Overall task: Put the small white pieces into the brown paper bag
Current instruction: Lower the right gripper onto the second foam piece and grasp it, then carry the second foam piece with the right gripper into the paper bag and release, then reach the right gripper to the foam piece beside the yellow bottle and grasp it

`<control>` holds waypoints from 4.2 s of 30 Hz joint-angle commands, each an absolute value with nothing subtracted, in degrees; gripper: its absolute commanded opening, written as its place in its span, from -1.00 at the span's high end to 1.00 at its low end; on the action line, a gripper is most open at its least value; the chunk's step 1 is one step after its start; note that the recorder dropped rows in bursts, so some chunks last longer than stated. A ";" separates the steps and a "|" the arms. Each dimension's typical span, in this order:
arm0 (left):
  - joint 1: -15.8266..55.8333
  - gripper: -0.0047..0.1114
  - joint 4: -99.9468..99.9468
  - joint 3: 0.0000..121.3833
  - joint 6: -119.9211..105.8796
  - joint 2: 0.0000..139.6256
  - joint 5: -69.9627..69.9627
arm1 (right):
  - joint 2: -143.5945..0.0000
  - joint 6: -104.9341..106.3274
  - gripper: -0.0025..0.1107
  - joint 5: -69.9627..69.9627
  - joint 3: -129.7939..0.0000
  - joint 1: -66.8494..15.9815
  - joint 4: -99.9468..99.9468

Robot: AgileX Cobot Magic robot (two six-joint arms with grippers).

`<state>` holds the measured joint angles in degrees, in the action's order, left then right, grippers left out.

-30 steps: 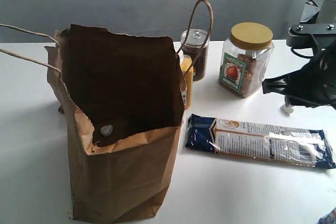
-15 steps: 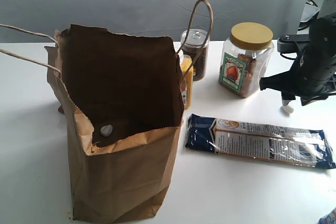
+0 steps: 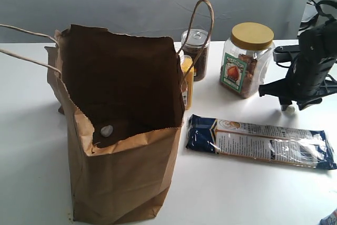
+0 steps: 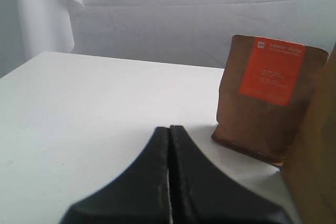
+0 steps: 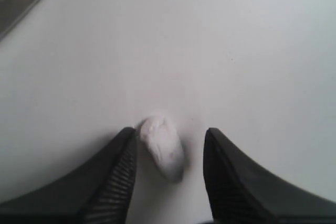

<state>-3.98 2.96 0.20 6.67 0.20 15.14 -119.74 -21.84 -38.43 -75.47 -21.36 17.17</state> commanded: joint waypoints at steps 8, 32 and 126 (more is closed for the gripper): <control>-3.75 0.92 2.51 0.00 6.90 0.00 14.86 | -121.11 -20.02 0.80 -38.40 -76.47 -21.15 16.65; -3.75 0.92 2.51 0.00 6.90 0.00 14.86 | -78.81 -19.87 0.96 -27.23 -46.50 -38.91 7.06; -3.75 0.92 2.51 0.00 6.90 0.00 14.86 | -84.10 -25.80 0.96 -11.90 -45.45 -47.18 11.36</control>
<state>-3.98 2.96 0.20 6.67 0.20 15.14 -78.81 -28.63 -14.24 -43.12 -48.20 12.61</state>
